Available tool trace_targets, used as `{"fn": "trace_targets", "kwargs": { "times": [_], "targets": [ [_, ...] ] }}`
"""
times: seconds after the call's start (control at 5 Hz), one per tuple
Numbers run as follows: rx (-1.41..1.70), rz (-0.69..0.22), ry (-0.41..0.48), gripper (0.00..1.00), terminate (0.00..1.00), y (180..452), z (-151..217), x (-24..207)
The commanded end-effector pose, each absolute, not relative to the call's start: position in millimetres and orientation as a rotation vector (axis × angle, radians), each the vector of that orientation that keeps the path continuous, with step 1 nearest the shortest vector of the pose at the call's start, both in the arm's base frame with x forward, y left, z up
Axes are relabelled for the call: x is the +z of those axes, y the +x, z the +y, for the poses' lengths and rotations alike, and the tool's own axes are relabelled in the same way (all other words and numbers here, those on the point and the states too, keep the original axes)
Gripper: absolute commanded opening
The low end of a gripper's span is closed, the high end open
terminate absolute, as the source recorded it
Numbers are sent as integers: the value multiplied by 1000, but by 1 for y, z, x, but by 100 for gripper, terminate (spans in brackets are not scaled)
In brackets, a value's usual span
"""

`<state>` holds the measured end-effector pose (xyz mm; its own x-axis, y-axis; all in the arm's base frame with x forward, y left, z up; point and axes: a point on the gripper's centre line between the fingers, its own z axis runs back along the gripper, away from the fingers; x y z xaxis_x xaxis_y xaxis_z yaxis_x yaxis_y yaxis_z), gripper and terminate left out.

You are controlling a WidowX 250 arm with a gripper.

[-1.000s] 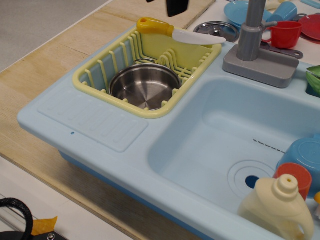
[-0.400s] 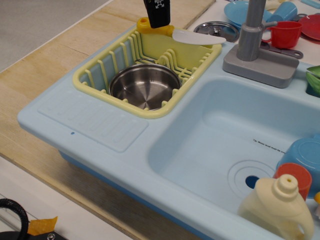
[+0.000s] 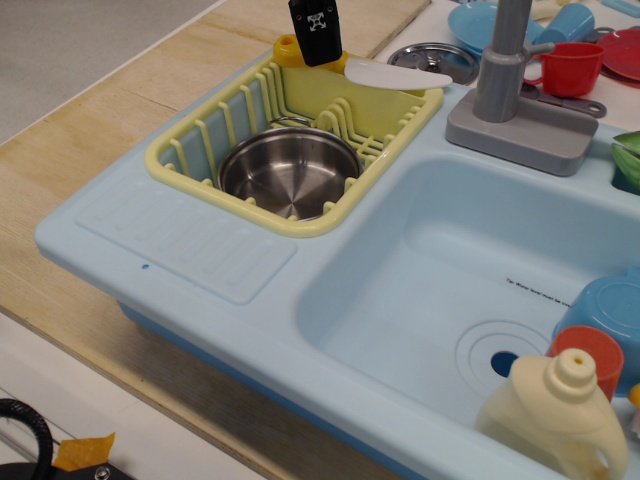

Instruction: Put knife in pot or pan

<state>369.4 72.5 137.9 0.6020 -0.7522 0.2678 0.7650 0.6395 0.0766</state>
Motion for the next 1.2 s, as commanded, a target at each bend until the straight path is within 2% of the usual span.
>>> {"fn": "trace_targets", "kwargs": {
  "times": [0.0, 0.4, 0.8, 1.0],
  "targets": [
    [-880, -329, -55, 100, 0, 373, 81, 136],
    [-852, -355, -69, 100, 0, 367, 82, 126],
    [-827, -324, -93, 100, 0, 364, 80, 128],
    [-811, -371, -55, 100, 0, 358, 76, 135]
  ]
}}
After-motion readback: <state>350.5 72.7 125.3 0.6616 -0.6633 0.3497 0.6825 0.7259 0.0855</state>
